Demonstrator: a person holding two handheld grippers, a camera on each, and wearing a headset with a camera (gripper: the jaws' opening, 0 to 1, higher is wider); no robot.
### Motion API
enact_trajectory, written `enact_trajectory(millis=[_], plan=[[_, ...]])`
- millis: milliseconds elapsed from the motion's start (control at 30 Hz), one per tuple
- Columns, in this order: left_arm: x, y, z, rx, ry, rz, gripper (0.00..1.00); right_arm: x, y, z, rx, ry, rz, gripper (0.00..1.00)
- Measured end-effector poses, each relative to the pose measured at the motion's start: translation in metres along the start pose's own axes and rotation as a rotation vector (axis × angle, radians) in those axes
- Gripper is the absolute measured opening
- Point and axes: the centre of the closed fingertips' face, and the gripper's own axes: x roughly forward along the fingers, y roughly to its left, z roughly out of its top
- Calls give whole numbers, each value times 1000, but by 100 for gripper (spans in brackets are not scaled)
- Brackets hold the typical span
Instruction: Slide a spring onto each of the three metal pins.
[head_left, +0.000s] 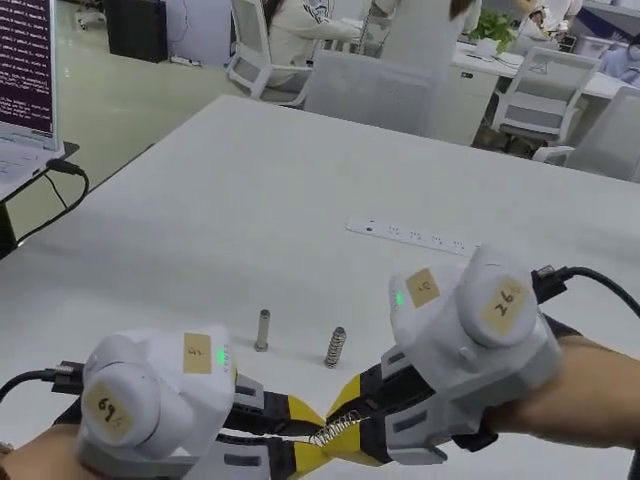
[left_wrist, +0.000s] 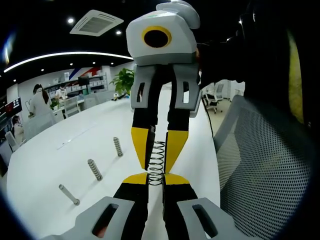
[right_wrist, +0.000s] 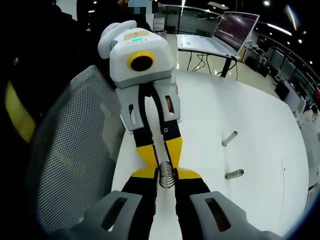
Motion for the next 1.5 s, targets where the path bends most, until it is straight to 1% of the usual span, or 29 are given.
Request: enact_trajectory(millis=[367, 467, 500, 567, 667, 733, 800, 867, 967, 1100, 1233, 1367, 1433, 1500], plan=[[0, -2, 2, 7, -7, -2, 2, -1, 1, -2, 5, 29, 15, 9], [0, 2, 3, 13, -18, 12, 3, -1, -1, 0, -6, 40, 11, 9], [-1, 3, 2, 11, -22, 19, 3, -1, -2, 1, -7, 42, 9, 9], [-3, 6, 1, -16, -32, 27, 3, 0, -4, 2, -4, 45, 10, 9], [-5, 9, -1, -35, -36, 35, 3, 3, -4, 4, -6, 48, 9, 8], [-6, 9, -2, -38, -33, 40, 4, 4, -4, 5, -8, 49, 11, 8], [-7, 9, -6, -47, -17, 43, 5, 4, -4, 6, -13, 45, 12, 8], [-8, 9, -8, -52, -12, 45, 8, 4, -6, 8, -13, 42, 4, 8], [-11, 9, -10, -75, -16, 52, 14, 1, -10, 9, -5, 36, -6, 8], [-17, 13, -13, -101, -23, 77, 21, -1, -13, 8, 2, 34, -15, 8], [-23, 17, -17, -124, -23, 105, 26, -2, -15, 6, 8, 44, -23, 8], [-31, 21, -19, -155, -25, 130, 35, -3, -18, 9, 3, 43, -27, 8], [-37, 24, -22, -166, -24, 152, 36, -4, -21, 11, 2, 42, -35, 8], [-41, 26, -24, -184, -25, 171, 40, -5, -23, 12, 4, 40, -43, 8]])
